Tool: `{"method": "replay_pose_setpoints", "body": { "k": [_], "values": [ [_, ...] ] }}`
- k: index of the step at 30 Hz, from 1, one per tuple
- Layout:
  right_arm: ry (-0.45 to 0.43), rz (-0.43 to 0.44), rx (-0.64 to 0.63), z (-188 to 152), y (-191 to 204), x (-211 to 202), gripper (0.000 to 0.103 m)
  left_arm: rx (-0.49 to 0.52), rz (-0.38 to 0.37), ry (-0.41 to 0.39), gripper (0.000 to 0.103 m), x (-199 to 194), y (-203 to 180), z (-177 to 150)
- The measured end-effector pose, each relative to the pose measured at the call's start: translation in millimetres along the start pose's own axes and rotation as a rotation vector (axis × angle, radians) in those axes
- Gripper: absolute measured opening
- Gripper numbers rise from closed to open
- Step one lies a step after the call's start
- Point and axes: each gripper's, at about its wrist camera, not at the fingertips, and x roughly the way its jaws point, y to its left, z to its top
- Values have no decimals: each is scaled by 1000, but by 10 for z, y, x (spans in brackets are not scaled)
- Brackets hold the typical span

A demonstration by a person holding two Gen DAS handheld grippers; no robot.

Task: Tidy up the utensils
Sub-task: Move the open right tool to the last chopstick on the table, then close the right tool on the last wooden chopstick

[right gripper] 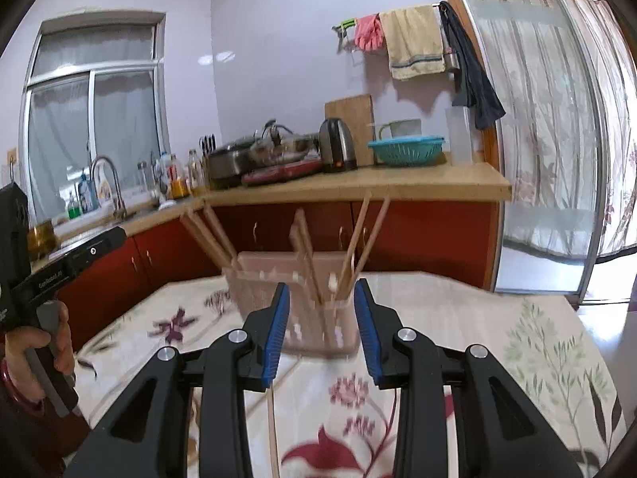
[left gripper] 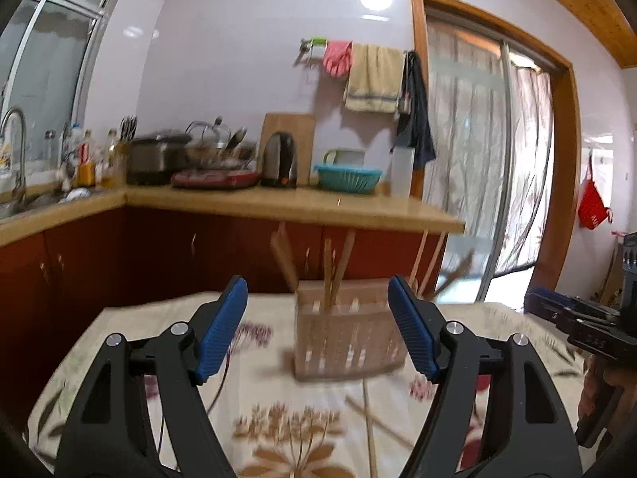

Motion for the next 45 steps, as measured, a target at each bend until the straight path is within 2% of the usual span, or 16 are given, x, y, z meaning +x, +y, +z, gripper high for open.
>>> {"method": "replay_pose_setpoints", "body": {
  "k": [10, 21, 24, 26, 28, 36, 40, 45],
  "values": [
    [103, 41, -74, -933, 175, -55, 35, -13, 22, 135, 72, -225, -46, -803],
    [208, 98, -117, -1605, 273, -20, 34, -35, 19, 269, 71, -199, -158, -1472],
    [233, 101, -115, -1705, 285, 7, 32, -41, 13, 298, 71, -175, -177, -1589],
    [252, 102, -122, -1760, 301, 31, 16, -39, 12, 310, 71, -158, -192, -1647],
    [245, 98, -126, -1768, 316, 4, 7, -39, 10, 319, 71, -143, -205, -1683],
    [192, 22, -103, -1738, 230, -111, 7, -29, -14, 355, 69, -67, -283, -1805],
    [188, 7, -93, -1738, 167, -124, 7, -13, -37, 370, 61, -45, -354, -1854],
    [182, 12, -89, -1737, 157, -125, 7, 9, -54, 387, 44, 1, -424, -1917]
  ]
}}
